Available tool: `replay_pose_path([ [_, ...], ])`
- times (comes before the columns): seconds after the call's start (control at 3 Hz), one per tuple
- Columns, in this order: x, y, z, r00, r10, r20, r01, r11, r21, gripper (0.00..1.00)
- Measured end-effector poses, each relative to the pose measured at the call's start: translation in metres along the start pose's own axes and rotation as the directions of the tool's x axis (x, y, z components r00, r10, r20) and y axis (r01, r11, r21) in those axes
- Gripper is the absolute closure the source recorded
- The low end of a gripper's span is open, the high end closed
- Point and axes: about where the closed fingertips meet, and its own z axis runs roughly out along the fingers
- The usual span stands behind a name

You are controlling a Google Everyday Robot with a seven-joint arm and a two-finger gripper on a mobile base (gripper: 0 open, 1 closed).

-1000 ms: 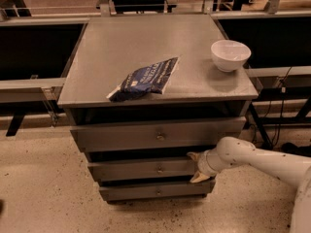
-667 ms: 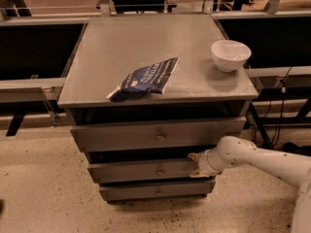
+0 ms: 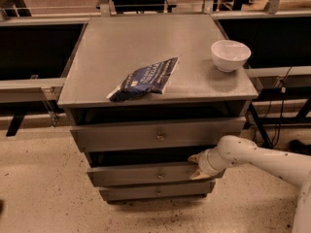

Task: Open middle drawer

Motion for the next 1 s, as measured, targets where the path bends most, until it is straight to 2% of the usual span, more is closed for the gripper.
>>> replay_pose_path([
  [0.67,-0.0016,0.0045,-0.0012,1.000,0.001,0.009,0.000,0.9999,-0.012,0.04],
  [1.0,-0.0016,0.0045,-0.0012,1.000,0.001,0.009,0.000,0.9999,-0.012,0.00],
])
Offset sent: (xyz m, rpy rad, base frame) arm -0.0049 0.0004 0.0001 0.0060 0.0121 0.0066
